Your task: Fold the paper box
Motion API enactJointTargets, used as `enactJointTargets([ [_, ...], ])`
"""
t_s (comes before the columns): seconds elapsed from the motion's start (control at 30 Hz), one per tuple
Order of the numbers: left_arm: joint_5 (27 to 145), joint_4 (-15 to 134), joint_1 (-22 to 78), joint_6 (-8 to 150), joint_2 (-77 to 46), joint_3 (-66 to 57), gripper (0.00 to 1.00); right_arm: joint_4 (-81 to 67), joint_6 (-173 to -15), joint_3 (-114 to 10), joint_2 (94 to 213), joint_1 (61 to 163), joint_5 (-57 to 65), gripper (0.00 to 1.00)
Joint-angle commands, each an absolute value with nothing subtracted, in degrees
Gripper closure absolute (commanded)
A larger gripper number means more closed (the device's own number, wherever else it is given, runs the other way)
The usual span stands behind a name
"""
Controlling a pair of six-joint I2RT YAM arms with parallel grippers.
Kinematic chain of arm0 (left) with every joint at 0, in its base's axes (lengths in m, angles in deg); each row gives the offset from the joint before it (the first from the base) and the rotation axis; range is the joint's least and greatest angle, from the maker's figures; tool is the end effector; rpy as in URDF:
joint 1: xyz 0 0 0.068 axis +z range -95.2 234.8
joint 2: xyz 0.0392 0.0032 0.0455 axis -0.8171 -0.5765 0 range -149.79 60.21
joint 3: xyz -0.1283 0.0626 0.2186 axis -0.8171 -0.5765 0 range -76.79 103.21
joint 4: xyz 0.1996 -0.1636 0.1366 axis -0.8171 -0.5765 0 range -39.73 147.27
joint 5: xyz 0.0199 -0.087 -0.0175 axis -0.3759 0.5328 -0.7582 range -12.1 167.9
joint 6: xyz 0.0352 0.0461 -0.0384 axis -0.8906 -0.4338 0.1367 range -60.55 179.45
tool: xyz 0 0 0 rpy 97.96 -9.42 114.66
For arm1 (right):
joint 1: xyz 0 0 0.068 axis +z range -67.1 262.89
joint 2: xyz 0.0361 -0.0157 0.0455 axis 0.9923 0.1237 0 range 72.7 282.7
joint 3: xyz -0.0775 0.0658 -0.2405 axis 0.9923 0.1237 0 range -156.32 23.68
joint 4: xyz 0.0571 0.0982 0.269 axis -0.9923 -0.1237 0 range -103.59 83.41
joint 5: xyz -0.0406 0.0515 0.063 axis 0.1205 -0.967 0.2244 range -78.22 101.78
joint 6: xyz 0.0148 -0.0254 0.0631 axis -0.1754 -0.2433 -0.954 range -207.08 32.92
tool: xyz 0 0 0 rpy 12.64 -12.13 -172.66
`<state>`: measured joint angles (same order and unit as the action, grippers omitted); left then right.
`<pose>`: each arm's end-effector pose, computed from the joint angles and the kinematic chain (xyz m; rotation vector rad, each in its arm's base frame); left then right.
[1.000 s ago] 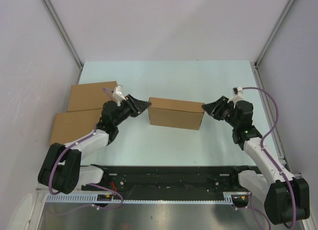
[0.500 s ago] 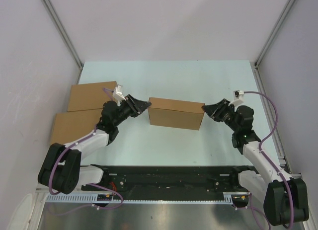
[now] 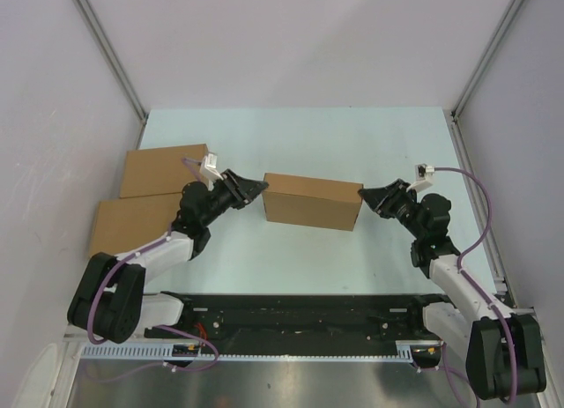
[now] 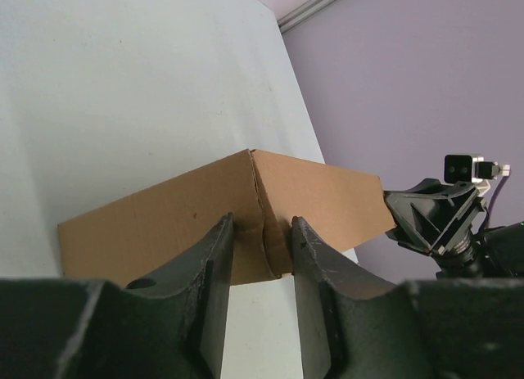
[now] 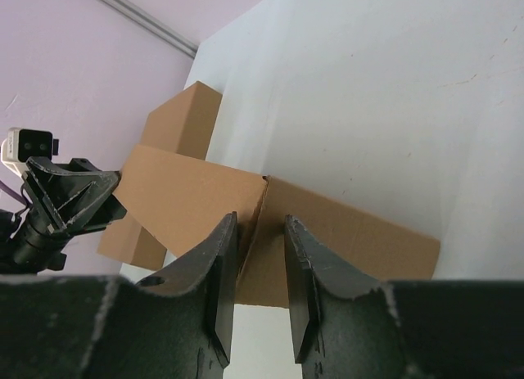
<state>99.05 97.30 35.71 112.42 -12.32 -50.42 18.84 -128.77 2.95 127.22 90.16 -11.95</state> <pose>0.2823 -0.1193 0.1818 -0.2367 1.8174 -1.2278 0.2572 0.0558 0.1959 0.2179 1.7931 0.9761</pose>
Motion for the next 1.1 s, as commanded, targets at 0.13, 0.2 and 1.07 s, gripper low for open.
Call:
enactJointTargets([
  [0.13,97.4,88.8,35.9,111.0,-16.0,-54.6,0.67,7.0,-124.7,8.9,132.3,88.3,-9.2,0.71],
  [0.2,97.4,88.8,35.8,111.1,-16.3,-54.9,0.68,7.0,-124.8,9.0,132.5,88.3,-9.1,0.72],
  [1.07,96.4,84.7,35.6,110.4,-17.3,-53.4,1.0,3.3,-125.4,8.3,131.9,87.6,-7.9,0.85],
])
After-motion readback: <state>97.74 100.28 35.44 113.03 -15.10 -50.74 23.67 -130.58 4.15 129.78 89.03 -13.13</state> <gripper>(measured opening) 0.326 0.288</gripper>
